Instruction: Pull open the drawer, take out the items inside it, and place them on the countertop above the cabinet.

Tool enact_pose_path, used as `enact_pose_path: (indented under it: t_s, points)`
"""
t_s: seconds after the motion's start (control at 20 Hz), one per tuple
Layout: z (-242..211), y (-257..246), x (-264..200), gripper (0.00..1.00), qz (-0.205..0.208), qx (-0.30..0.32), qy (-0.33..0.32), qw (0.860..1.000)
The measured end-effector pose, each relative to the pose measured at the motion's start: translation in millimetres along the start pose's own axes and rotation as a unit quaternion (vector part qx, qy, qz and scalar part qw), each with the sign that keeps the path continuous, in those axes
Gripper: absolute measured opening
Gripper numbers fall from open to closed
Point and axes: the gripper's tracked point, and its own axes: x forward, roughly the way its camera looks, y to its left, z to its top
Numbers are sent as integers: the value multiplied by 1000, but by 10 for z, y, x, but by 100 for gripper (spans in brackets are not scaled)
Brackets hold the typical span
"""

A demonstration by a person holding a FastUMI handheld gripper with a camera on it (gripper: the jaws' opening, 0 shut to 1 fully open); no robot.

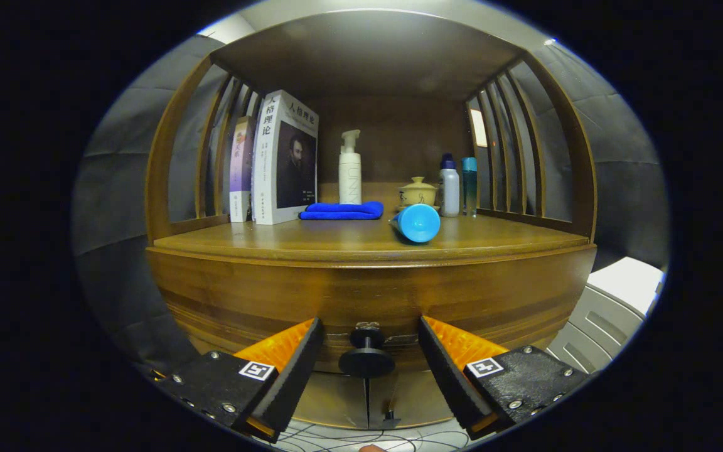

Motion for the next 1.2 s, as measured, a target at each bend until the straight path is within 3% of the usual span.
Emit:
enact_pose_path:
  t_s: [0.65,1.2]
  points:
    - [789,-670,-910,95,16,-5,-82,997]
    - [529,-994,-1541,95,13,14,-50,999]
